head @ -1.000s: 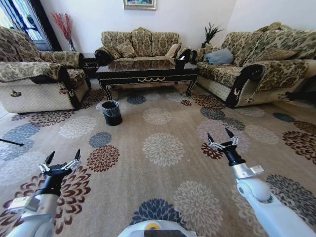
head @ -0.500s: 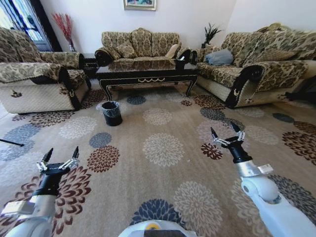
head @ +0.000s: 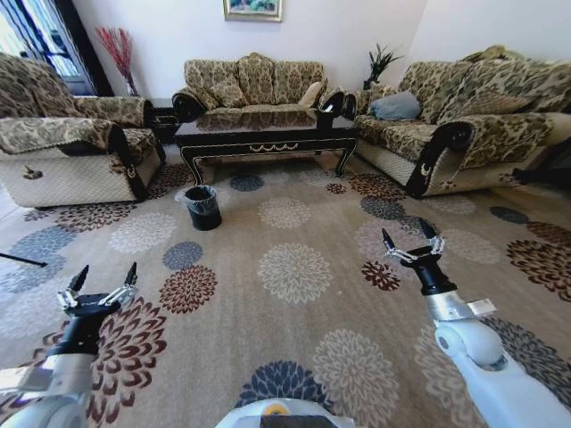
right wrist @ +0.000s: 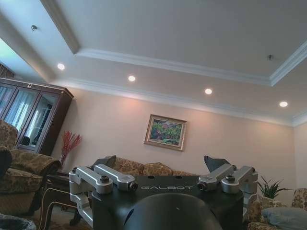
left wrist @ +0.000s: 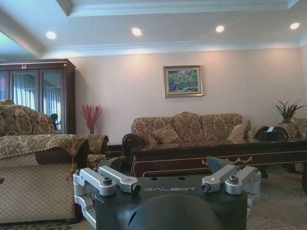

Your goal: Move to the front of the table and pick up the trash from the floor, then place it into the trash bin.

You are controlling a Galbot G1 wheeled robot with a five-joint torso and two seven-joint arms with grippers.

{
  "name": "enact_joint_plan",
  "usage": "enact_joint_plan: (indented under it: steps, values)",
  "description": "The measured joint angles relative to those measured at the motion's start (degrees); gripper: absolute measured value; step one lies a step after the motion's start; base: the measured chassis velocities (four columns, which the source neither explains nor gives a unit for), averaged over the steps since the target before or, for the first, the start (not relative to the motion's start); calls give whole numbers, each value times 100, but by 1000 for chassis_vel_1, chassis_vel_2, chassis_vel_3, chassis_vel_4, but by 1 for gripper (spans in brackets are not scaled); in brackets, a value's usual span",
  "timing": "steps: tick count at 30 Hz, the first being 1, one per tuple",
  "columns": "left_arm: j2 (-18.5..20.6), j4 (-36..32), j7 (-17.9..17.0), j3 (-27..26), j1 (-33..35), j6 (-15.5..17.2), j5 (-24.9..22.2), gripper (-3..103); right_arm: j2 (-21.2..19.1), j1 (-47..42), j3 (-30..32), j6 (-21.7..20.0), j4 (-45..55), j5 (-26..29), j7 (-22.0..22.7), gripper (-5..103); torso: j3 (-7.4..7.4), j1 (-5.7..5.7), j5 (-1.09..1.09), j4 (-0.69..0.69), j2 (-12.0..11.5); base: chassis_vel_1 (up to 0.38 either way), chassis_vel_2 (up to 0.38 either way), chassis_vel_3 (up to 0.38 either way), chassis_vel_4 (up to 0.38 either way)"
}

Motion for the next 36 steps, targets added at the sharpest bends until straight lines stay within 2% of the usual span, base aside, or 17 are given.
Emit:
enact_joint_plan:
  steps: [30,36]
  values:
    - [-10,99,0,167,-84,17,96,100,-3,48,-39,10,-144,-18,-2,100,567,156,0,0,722,0,0,0,0]
    - [-7,120,4,173,-103,16,104,100,-5,68,-51,13,-173,-22,-3,100,637,191,0,0,826,0,0,0,0]
